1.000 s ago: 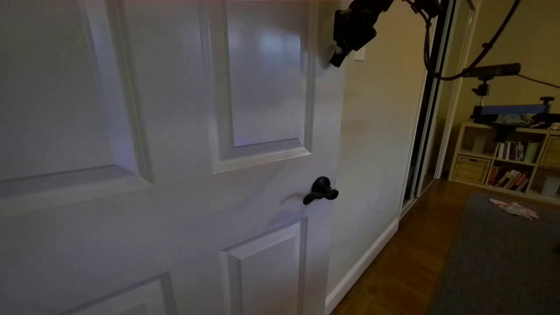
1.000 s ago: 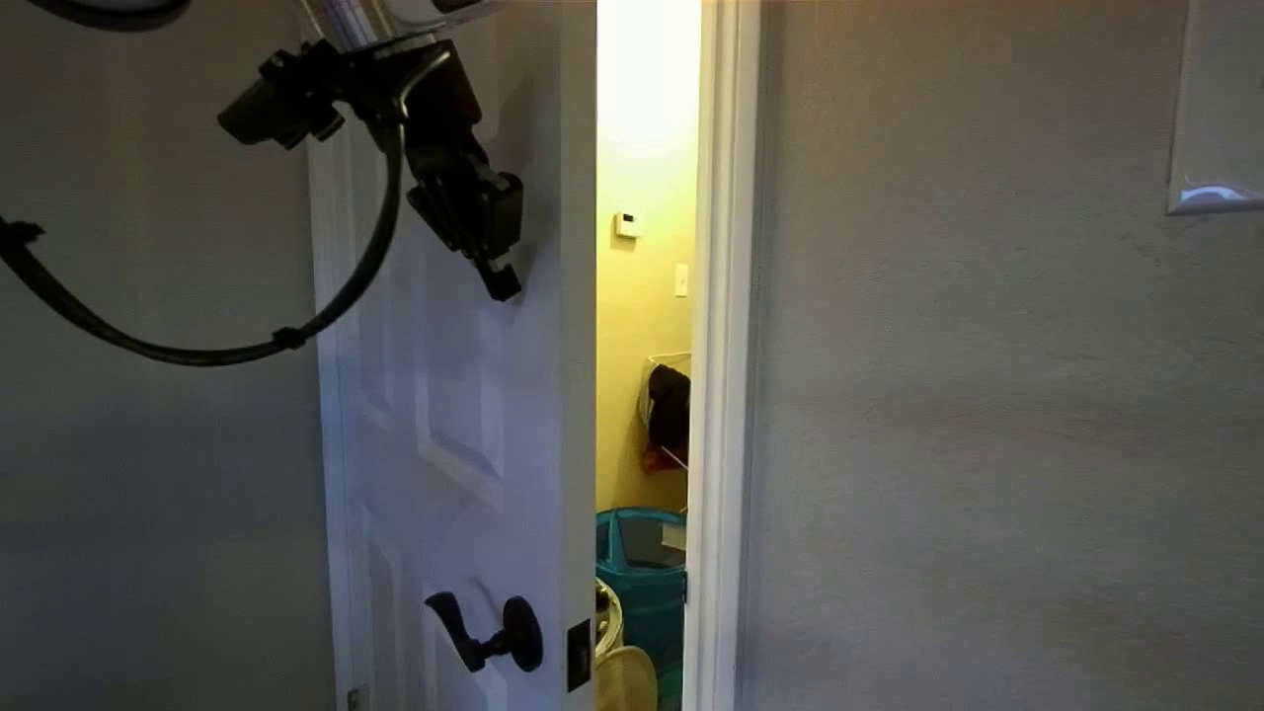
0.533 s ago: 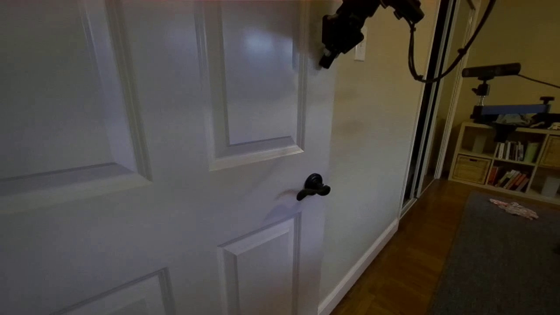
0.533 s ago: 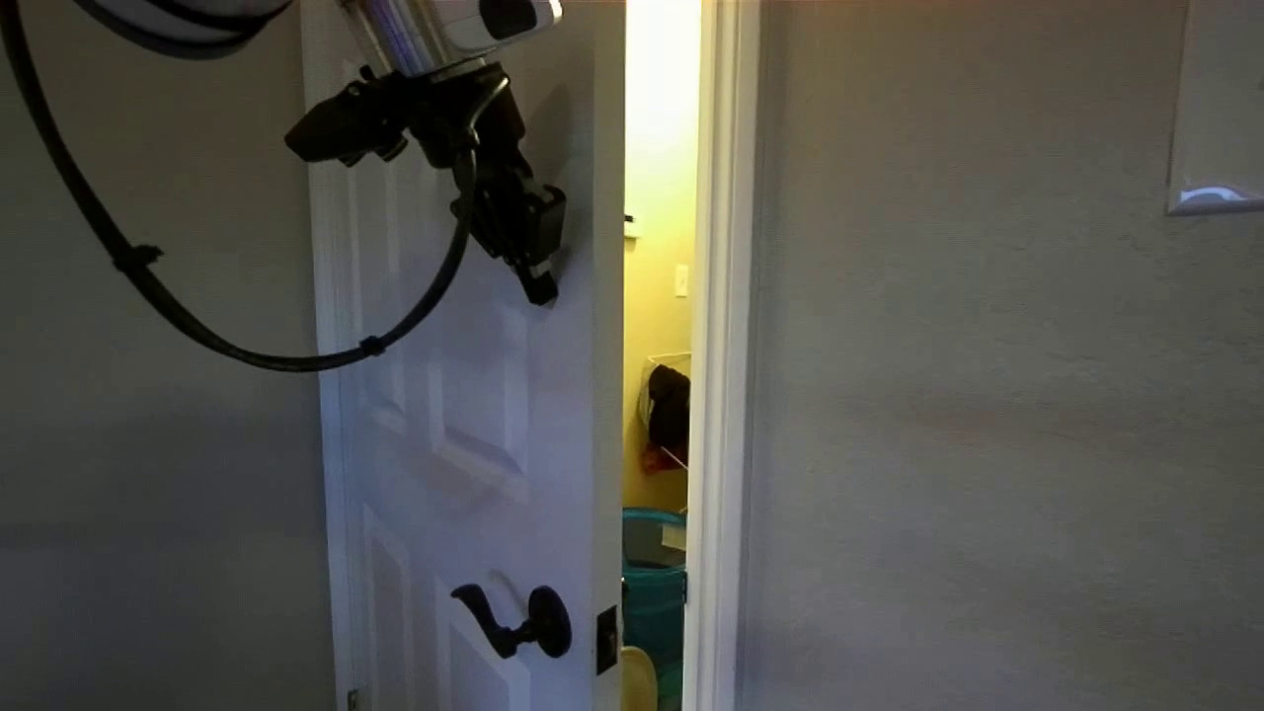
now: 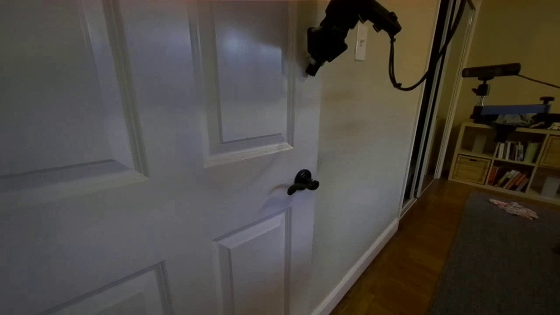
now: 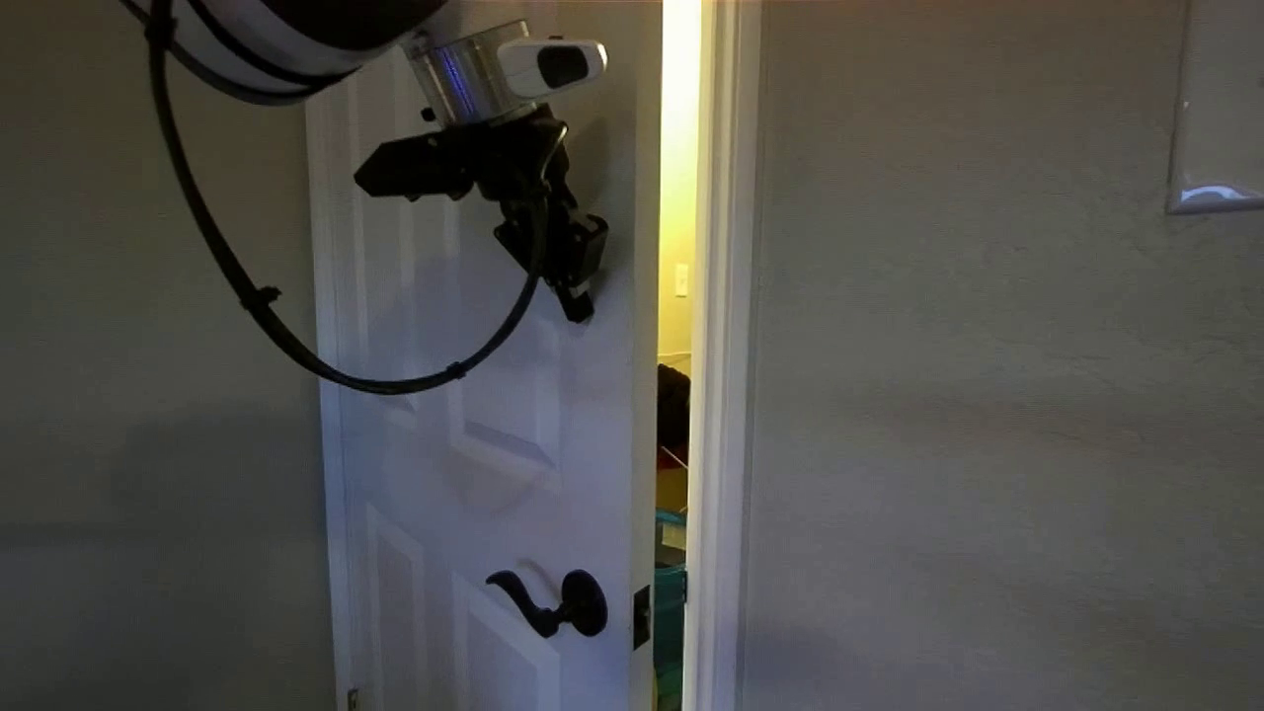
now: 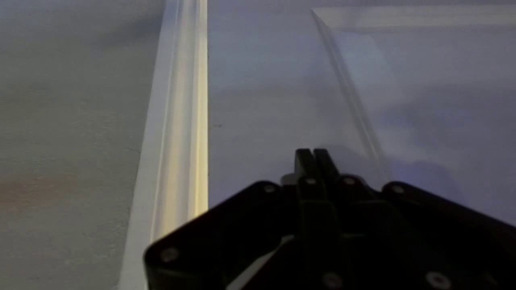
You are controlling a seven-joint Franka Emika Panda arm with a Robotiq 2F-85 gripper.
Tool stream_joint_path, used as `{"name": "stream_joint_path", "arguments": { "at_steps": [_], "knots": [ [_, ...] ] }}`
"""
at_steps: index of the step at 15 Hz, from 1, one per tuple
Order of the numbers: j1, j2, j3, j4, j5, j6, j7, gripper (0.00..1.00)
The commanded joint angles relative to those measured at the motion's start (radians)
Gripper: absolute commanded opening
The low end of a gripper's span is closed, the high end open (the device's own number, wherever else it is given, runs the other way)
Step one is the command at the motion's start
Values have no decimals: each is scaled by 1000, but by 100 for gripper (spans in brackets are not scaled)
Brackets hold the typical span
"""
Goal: Close the door.
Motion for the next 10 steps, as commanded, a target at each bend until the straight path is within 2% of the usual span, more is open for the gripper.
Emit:
{"name": "stream_joint_path", "arguments": {
  "at_steps": [1,10],
  "knots": [
    [1,59,-9,77,10,-4,-30,6],
    [-9,198,-2,250,16,-10,-58,6]
  ]
}}
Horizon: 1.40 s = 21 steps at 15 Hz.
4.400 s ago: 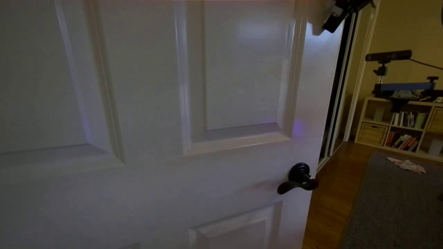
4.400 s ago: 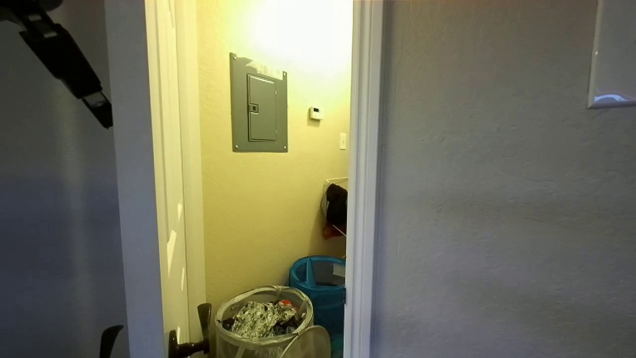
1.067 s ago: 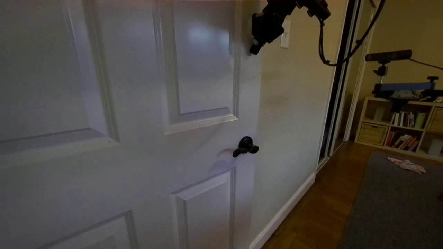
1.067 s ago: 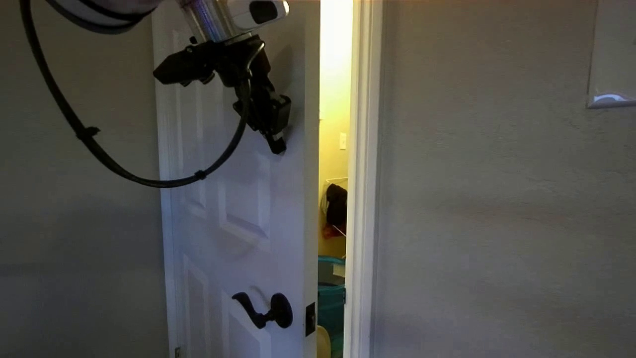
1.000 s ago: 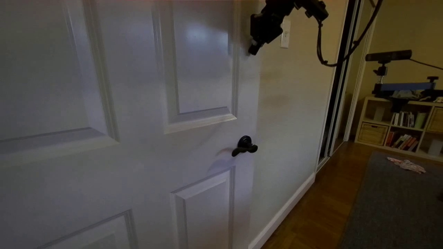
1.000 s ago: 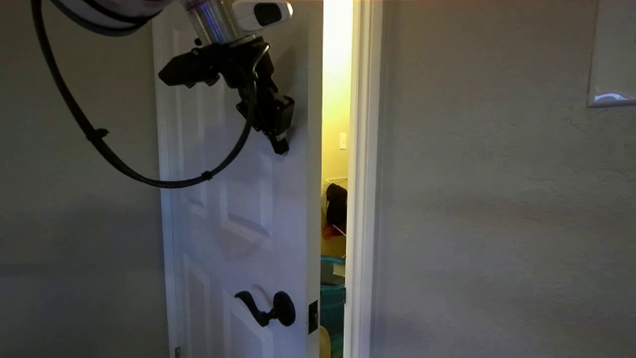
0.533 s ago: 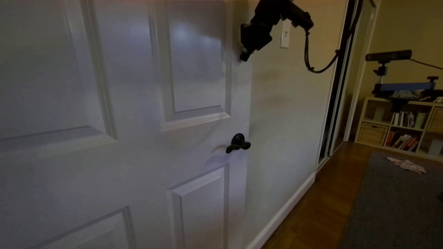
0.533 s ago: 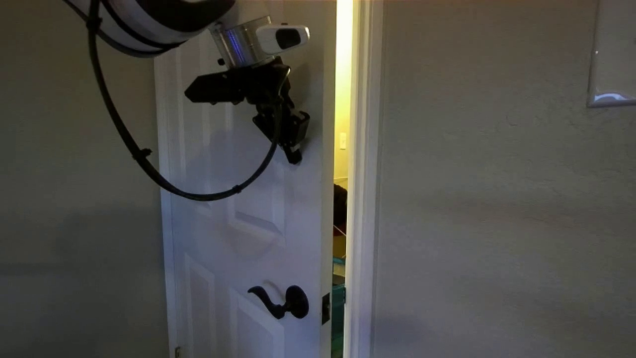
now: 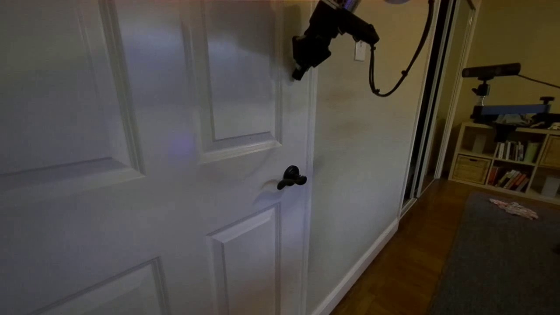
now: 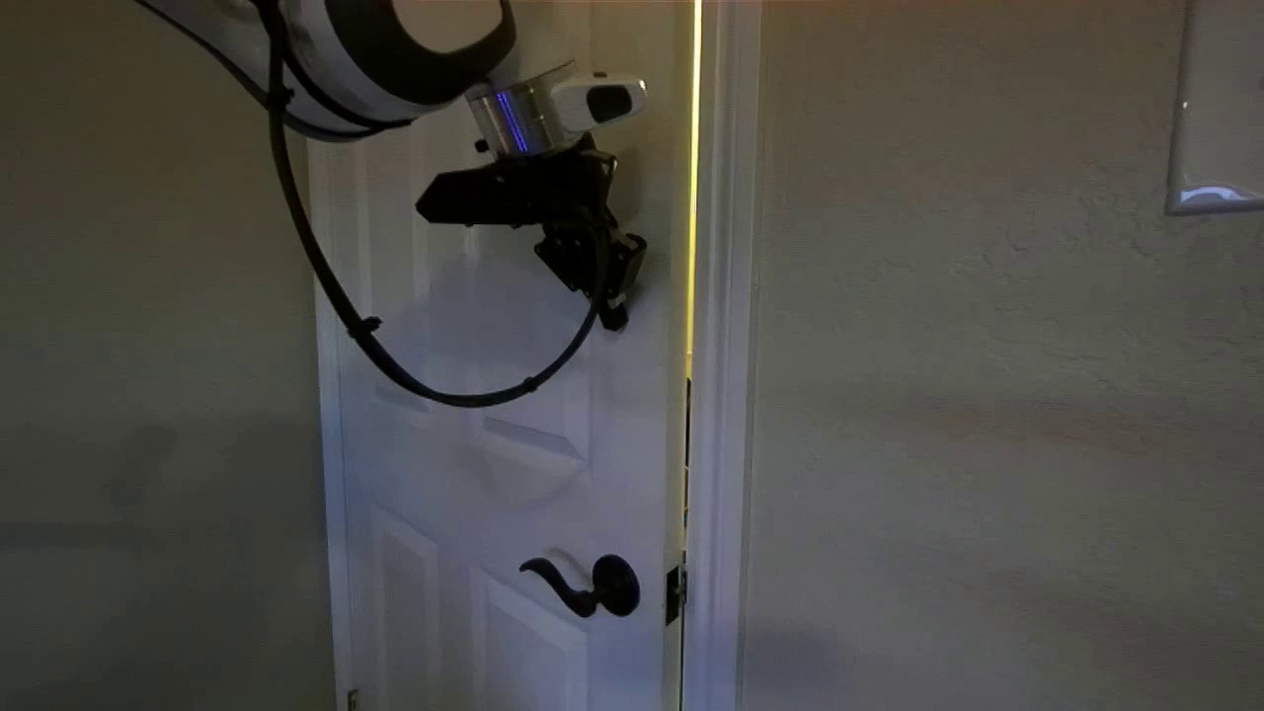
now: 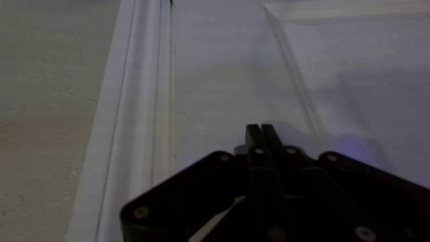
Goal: Close the door.
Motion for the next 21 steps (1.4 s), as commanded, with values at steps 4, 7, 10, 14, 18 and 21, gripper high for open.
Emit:
{"name": "stream_joint_path", "arguments": {
  "at_steps": [4,7,10,14,18,21],
  "knots": [
    [-6,98,-1,138,13,-11,-51,6],
    [-5,127,0,179,11,-8,-57,6],
    [-4,135,-1,194,8,-24,-59,6],
    [-4,91,-3,141,5,-58,-63,5],
    [-10,-17,6,21,12,-142,-107,4],
    [-5,-120,-2,-77,4,-234,-108,5]
  ]
}}
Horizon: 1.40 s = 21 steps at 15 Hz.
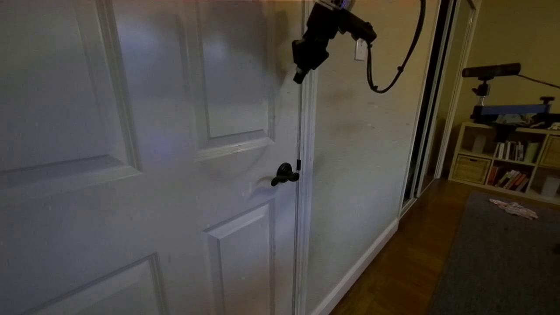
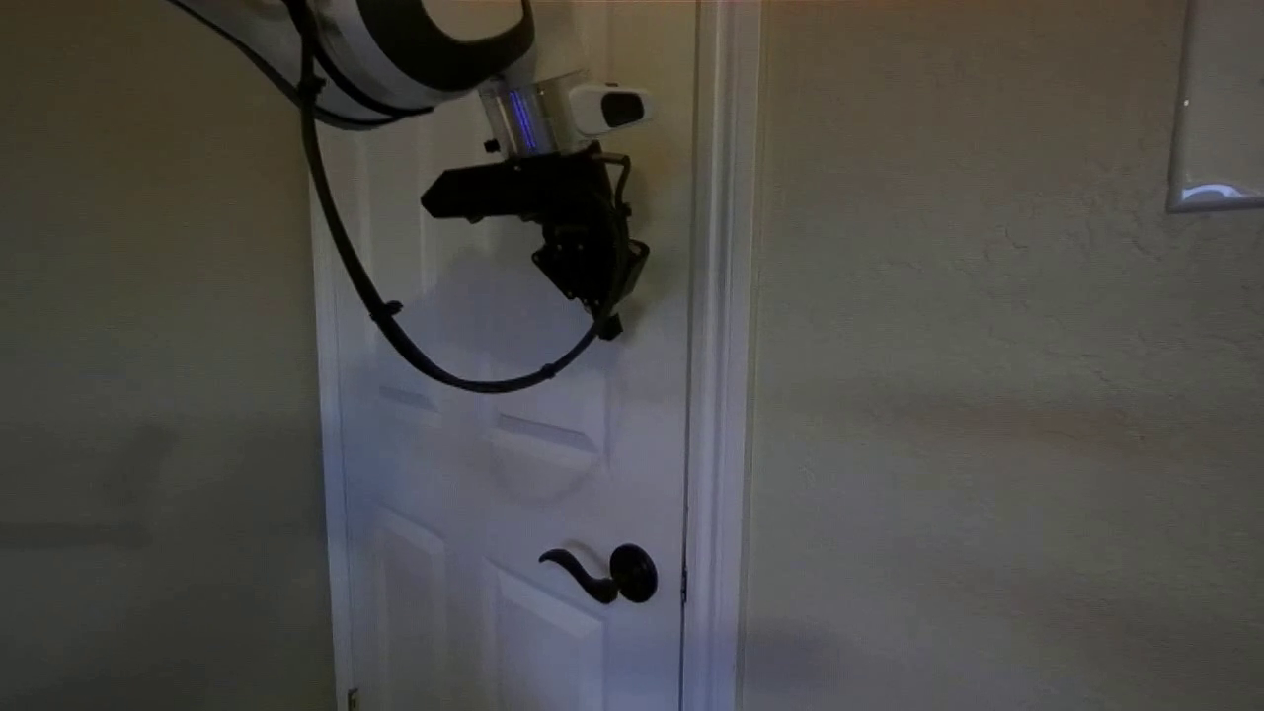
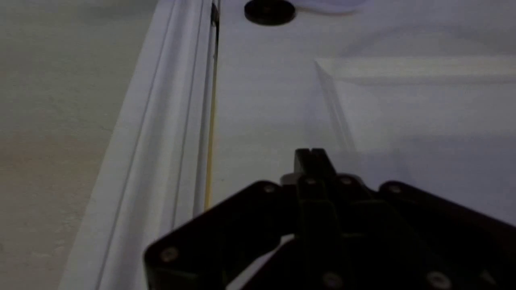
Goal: Close the door.
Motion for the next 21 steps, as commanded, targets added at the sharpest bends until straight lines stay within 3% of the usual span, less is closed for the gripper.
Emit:
{"name": "stream_joint_path", "arguments": {
  "at_steps": [1,2,3,6,11,15,16,19,21],
  "knots": [
    [0,-205,-4,-215,-4,-117,-29,4],
    [5,-249,-8,-256,-15,-165,-26,6],
    [6,-290,-5,-292,-14,-218,-31,30],
    [19,-416,-6,-413,-47,-367,-24,39],
    [34,-595,4,-586,-105,-591,-3,71],
    [38,-692,8,-676,-99,-655,0,96],
    [37,-610,3,-593,-89,-643,-14,78],
    [37,-654,5,-637,-90,-649,-13,96],
    [37,-657,5,-642,-90,-649,-13,96]
  ]
}}
